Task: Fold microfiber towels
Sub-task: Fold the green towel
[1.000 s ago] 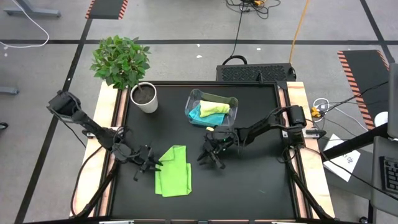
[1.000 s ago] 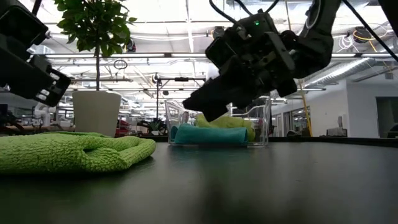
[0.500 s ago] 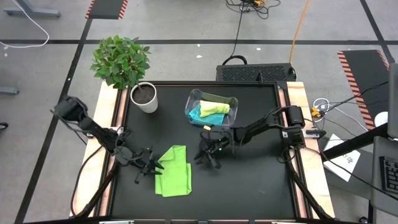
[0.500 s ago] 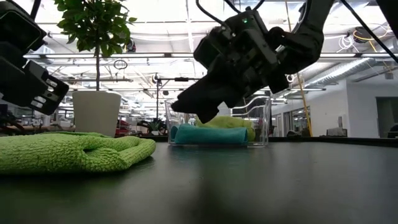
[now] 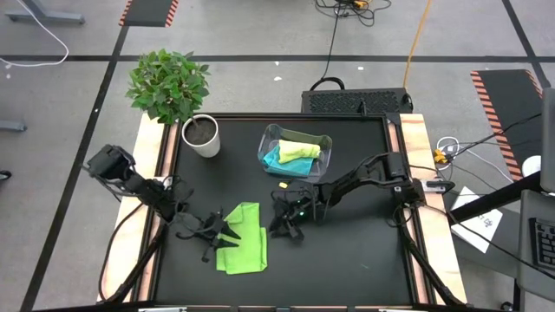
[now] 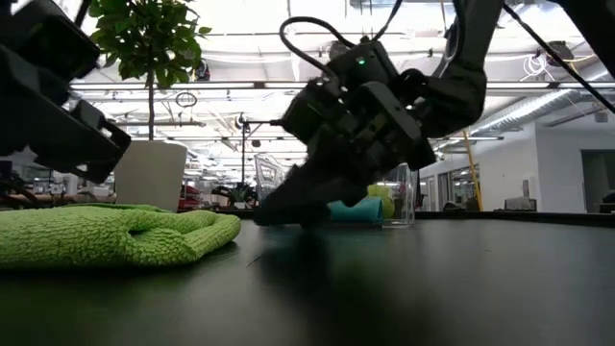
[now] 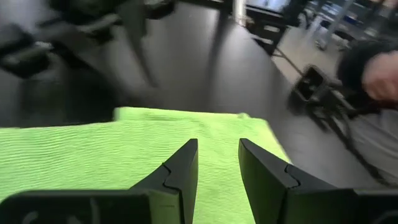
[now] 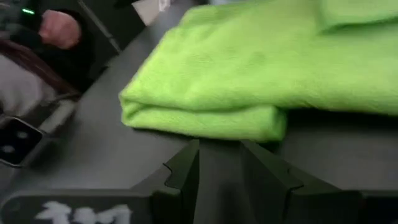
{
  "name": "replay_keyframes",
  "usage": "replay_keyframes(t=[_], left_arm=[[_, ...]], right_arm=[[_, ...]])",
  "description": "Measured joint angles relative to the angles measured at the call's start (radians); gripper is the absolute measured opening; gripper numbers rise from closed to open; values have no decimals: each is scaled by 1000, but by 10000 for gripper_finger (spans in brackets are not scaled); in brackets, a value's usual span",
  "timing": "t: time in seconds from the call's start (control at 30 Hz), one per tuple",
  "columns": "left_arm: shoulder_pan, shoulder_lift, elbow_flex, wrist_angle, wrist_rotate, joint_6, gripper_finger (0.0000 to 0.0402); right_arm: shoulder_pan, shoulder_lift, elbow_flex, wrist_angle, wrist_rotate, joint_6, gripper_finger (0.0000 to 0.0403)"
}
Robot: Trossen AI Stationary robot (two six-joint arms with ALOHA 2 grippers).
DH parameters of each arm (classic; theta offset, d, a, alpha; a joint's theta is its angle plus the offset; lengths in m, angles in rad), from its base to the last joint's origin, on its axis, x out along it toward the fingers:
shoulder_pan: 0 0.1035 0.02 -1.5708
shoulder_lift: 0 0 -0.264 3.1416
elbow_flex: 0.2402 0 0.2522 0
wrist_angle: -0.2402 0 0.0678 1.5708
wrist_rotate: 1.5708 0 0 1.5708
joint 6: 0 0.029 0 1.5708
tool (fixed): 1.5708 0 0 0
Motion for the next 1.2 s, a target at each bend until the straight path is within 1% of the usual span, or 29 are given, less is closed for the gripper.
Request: replay_keyframes(t=[0.07,0.17,0.33,0.4,0.53,0.63,0.77,0.83,0.97,1.2], left_arm=[[14,-2,-10,1,-14,-24,118],[21,-2,-20,-3,-20,-33,118],[21,-3,-22,-78,-27,-54,118],[24,-3,-22,-86,-29,-59,118],[43,-3,-22,-85,-22,-31,118],[85,-3,-22,-86,-20,-3,118],[178,-3,-22,-100,57,3,118],[204,-3,-22,-101,90,12,118],[209,-3,-22,-100,108,27,118],[196,-3,-22,-124,109,-9,118]], right_arm=[[6,19,30,1,-26,16,107],[11,32,55,-1,-26,31,107],[12,31,55,13,-24,87,107],[12,30,56,2,-17,97,107],[12,28,57,-11,35,125,107],[8,28,57,-22,37,161,107],[8,27,59,-49,39,191,107],[16,27,58,-42,41,184,107],[39,26,55,19,42,209,107],[56,26,56,43,7,256,107]])
